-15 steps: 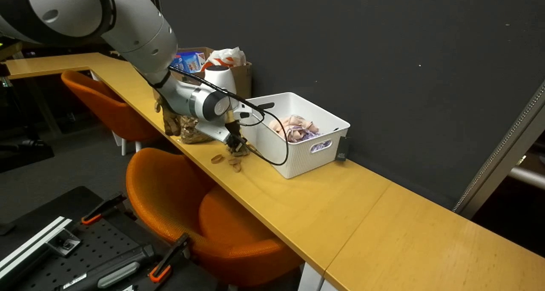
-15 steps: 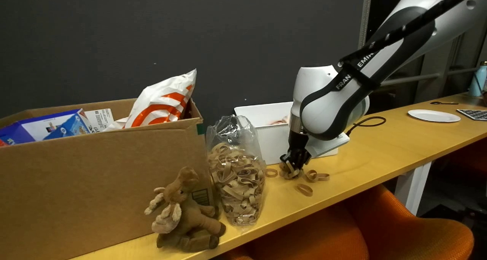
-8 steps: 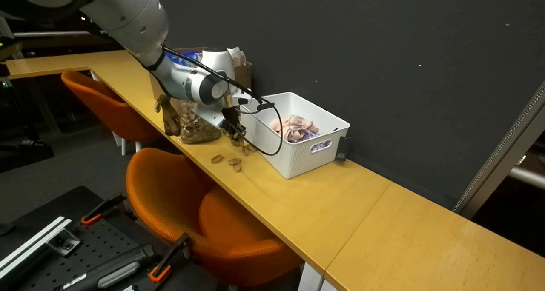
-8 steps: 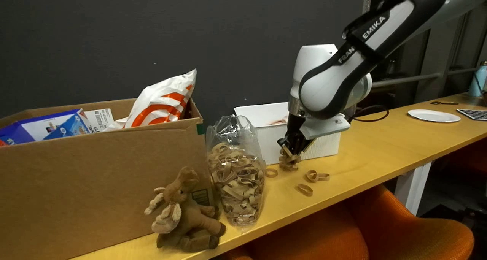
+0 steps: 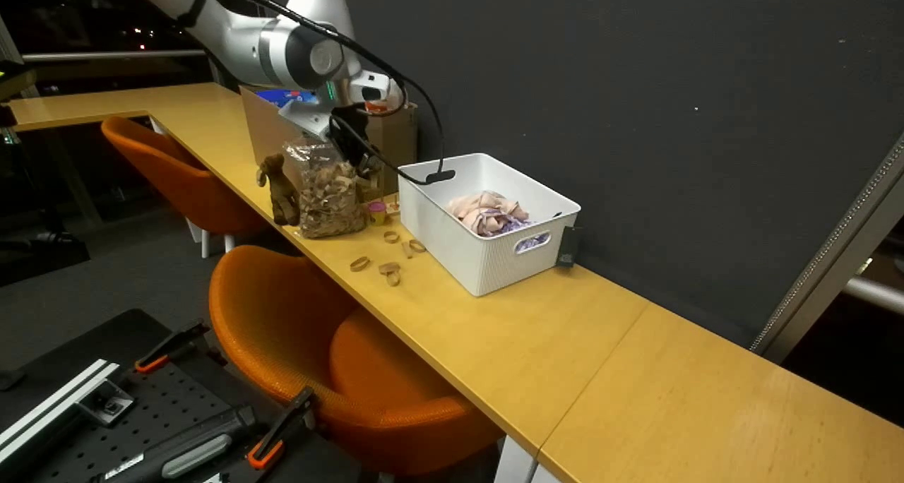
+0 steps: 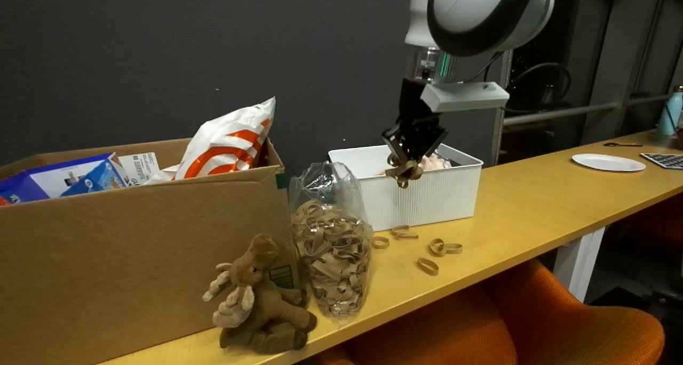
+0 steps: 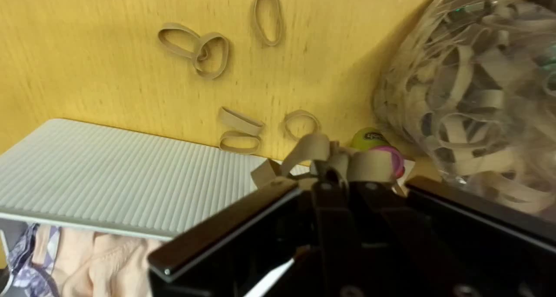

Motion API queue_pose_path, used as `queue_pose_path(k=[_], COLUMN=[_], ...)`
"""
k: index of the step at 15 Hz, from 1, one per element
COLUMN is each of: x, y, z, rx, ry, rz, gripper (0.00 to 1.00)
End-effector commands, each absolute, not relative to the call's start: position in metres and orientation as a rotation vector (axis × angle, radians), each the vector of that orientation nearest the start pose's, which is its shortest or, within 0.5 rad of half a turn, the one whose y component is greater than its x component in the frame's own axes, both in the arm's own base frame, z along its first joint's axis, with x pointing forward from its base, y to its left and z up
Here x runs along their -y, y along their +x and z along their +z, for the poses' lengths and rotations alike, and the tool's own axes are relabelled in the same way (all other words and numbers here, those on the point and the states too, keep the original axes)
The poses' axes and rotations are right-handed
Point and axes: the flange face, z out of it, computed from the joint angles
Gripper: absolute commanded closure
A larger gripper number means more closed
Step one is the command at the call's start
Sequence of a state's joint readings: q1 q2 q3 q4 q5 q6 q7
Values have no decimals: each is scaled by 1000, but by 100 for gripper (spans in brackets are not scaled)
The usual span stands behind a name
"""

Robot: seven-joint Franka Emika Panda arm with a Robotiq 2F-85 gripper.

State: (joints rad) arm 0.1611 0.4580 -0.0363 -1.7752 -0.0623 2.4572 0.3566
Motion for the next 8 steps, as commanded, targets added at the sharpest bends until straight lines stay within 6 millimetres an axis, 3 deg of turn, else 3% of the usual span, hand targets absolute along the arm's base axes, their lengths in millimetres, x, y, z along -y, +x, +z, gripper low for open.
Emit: queue_pose_path(k=[1, 4, 8], x=[-111, -140, -180], y=[652, 654, 657], z=[361, 367, 356], rx=[-162, -30, 131], ry=[-3145, -3171, -3185], rz=[-426, -498, -569], gripper=[99, 99, 99])
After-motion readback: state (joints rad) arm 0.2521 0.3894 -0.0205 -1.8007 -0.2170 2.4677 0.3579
